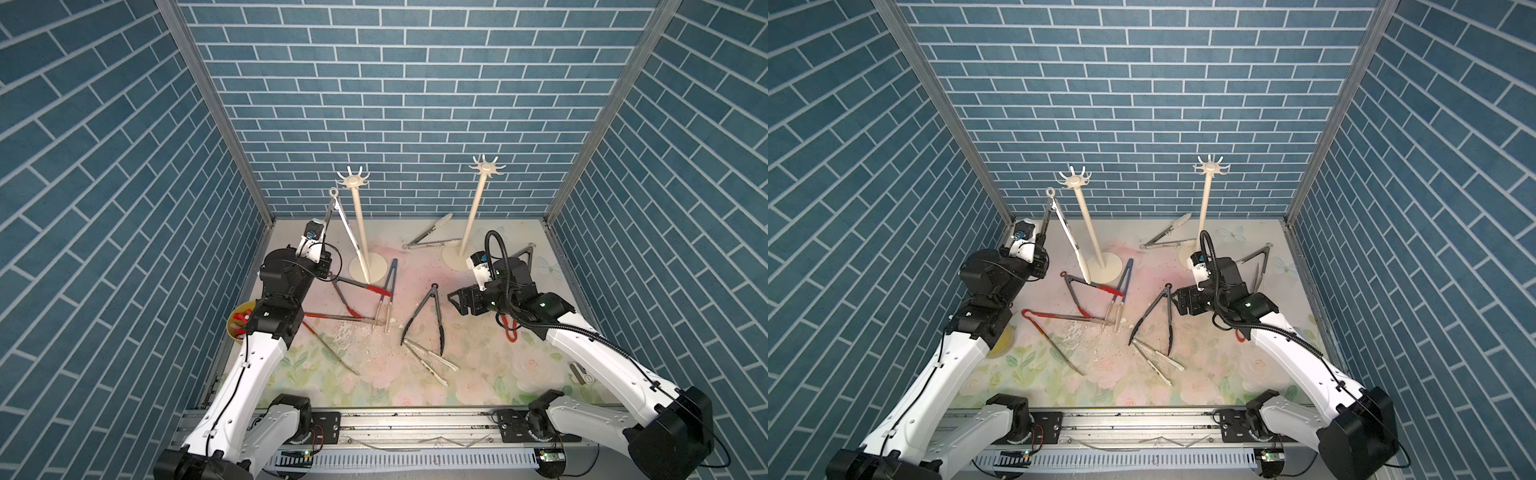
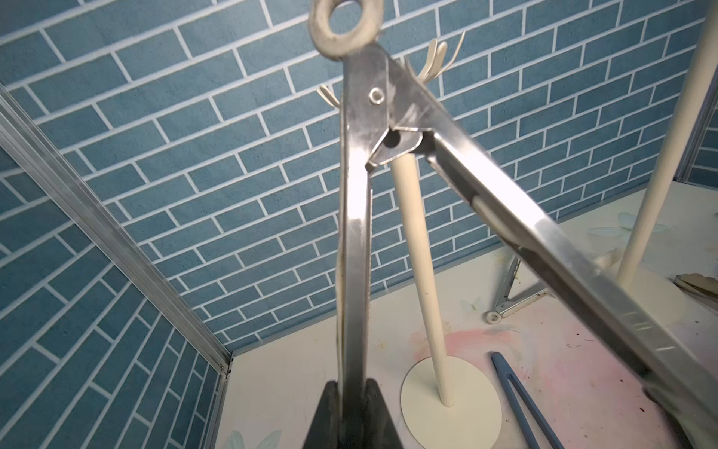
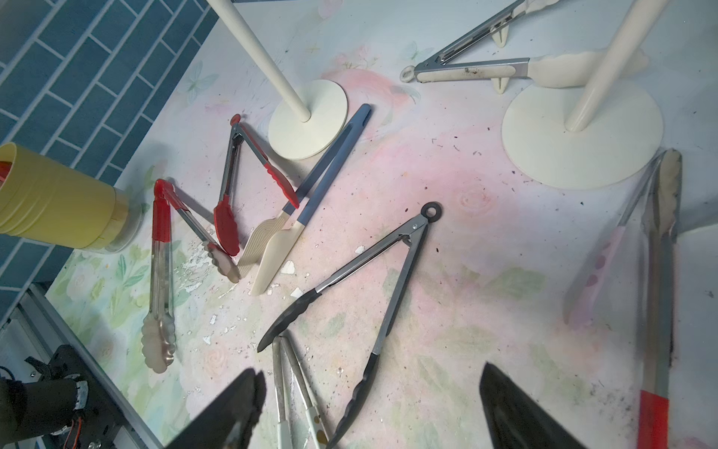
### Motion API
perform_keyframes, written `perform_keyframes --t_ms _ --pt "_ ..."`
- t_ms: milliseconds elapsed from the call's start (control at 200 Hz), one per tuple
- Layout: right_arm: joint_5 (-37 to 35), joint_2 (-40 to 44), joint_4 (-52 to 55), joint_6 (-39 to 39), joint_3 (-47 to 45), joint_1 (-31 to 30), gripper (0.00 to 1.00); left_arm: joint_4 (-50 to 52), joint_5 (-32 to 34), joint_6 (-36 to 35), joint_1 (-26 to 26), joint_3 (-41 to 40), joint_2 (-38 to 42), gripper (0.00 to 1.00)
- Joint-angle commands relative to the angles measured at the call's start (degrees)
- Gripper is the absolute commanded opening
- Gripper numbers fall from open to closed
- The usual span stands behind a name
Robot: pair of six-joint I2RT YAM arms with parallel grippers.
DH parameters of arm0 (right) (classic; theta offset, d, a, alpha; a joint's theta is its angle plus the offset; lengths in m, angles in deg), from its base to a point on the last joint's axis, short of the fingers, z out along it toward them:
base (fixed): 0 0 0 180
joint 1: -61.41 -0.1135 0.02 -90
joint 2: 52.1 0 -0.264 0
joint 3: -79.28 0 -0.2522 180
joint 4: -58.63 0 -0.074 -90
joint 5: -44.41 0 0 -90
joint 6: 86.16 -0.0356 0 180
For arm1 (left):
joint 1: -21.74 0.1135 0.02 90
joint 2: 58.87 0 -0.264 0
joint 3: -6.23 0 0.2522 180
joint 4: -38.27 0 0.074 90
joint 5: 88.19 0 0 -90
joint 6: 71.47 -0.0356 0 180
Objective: Hang food tongs on kitchen utensil racks
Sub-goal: Hang the food tongs on the rack.
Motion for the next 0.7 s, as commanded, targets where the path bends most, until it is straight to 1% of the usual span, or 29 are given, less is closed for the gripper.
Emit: perform_keyframes --t_ms 0,520,695 --pt "-0.36 -0.26 0.54 1.71 1.8 -0.56 0.88 -0.98 -0.57 -0.23 -0.33 2.57 -0.32 0.0" --pt "-0.18 -1.49 0.1 1.62 1.98 -0.95 0.88 -0.86 -2.33 -0.71 -0.33 5.47 -5.2 0.0" --pt "-0.28 -1.58 -0.09 1.44 1.76 -1.13 0.89 -0.38 -1.93 -0.74 -0.33 6.48 -6.84 0.0"
